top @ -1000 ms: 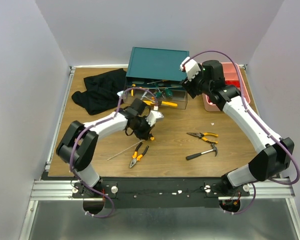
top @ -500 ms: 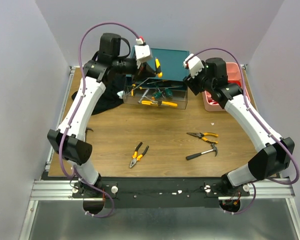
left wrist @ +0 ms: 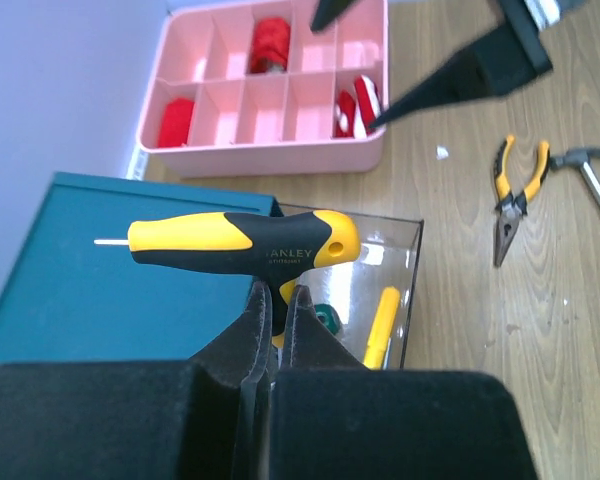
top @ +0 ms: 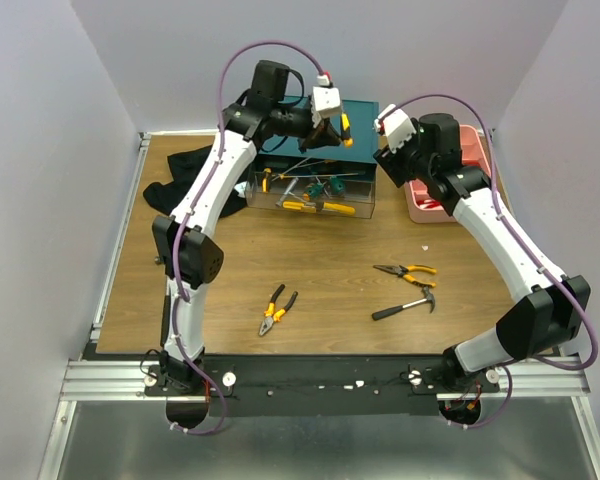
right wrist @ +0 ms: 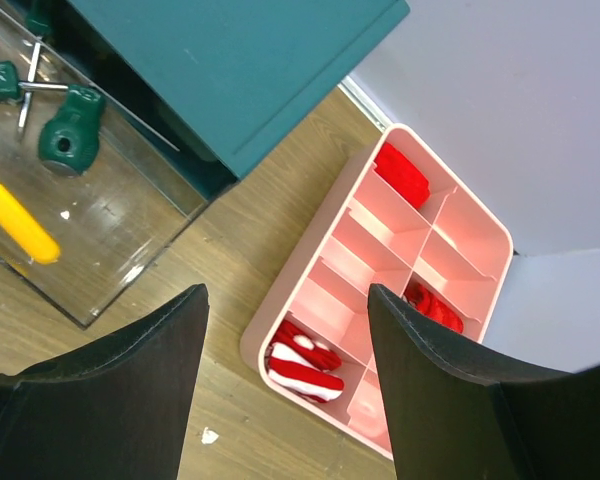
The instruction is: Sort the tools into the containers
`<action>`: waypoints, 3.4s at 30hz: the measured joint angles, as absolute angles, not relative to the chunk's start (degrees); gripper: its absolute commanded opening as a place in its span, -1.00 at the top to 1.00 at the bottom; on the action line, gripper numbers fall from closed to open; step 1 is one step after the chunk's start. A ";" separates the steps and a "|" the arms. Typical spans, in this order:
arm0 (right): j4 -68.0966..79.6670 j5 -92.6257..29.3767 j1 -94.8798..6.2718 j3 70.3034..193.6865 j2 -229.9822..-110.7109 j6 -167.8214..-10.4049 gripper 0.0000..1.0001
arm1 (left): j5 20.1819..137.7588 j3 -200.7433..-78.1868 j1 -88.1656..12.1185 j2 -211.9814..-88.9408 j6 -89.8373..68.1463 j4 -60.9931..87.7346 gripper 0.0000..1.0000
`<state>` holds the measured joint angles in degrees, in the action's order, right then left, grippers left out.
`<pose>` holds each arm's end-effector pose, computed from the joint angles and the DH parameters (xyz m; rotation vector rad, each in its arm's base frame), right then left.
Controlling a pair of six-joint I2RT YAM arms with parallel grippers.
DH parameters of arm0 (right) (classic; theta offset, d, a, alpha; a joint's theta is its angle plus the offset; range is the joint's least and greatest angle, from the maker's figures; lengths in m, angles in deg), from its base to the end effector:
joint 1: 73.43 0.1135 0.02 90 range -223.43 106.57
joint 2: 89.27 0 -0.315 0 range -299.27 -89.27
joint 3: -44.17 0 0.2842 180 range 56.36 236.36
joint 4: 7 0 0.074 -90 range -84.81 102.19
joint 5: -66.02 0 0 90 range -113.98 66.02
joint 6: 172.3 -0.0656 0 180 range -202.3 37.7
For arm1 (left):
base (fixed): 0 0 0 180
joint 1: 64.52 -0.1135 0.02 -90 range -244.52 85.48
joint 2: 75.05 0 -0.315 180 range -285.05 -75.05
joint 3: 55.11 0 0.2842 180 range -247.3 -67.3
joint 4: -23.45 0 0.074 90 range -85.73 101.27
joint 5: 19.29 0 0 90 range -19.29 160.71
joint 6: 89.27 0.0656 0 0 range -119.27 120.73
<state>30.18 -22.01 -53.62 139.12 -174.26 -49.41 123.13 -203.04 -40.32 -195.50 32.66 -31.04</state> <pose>0.3738 0.1323 0.4126 -0.8907 1.8466 -0.1775 0.4652 -0.2660 0.4644 1.3670 1.3742 -0.8348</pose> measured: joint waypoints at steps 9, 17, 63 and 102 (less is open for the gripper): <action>30.05 -21.63 -56.55 138.73 -174.21 -49.50 -0.45 | 119.64 -199.26 -36.67 -196.79 45.53 -42.42 1.00; 30.12 -21.72 -56.94 138.73 -174.21 -49.94 -0.45 | 115.53 -193.40 -35.57 -197.38 47.87 -43.76 0.20; 39.60 -41.92 -44.63 145.44 -193.95 -41.15 0.99 | 90.50 -147.02 -61.80 -176.07 -20.15 6.91 1.00; 30.14 -48.26 -43.06 150.97 -207.02 -34.40 -0.49 | 101.08 -128.97 -63.70 -159.04 -21.09 7.13 0.10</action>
<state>30.14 -48.26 -43.06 150.97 -207.02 -34.40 101.08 -128.97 -63.70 -159.04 -21.09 7.13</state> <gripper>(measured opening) 0.744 0.449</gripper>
